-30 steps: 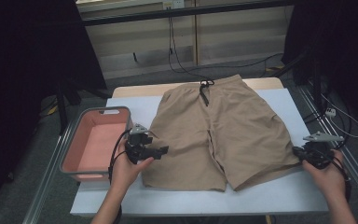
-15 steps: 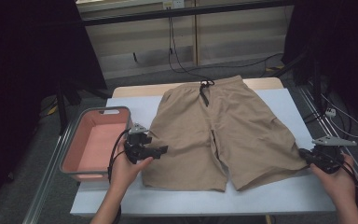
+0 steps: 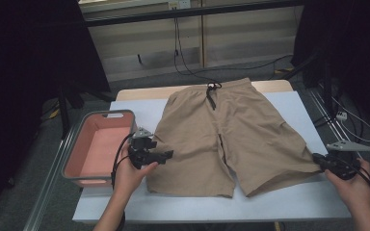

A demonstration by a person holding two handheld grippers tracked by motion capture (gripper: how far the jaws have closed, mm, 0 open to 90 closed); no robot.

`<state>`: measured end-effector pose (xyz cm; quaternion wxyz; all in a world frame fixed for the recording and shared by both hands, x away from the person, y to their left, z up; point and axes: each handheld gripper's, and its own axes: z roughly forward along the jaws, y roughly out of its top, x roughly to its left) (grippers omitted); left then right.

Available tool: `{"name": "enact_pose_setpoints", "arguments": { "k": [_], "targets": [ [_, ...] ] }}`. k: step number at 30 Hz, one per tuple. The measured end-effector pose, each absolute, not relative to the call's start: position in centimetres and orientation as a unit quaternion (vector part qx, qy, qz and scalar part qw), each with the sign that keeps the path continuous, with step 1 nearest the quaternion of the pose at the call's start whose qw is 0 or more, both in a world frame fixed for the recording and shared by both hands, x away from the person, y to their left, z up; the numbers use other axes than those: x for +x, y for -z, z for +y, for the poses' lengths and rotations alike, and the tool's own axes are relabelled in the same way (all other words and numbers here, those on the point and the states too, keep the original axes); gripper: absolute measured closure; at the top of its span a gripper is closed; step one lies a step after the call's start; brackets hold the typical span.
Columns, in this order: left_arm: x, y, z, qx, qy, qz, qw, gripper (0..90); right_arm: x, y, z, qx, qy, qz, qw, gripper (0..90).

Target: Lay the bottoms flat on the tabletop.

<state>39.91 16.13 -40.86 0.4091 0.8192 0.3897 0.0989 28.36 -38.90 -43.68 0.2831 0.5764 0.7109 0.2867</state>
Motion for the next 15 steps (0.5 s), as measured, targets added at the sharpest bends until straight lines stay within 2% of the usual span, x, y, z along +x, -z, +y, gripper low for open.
{"name": "enact_pose_setpoints", "arguments": {
  "k": [8,15],
  "targets": [
    [39.9,40.8,16.3,0.817,-0.100,0.391,0.411,19.7,28.3,43.6,-38.7,0.573,-0.285,0.713,0.285,89.9],
    [39.9,40.8,16.3,0.818,-0.100,0.390,0.410,19.4,29.0,43.4,-36.5,0.561,-0.315,0.716,0.270,63.4]
  ]
}}
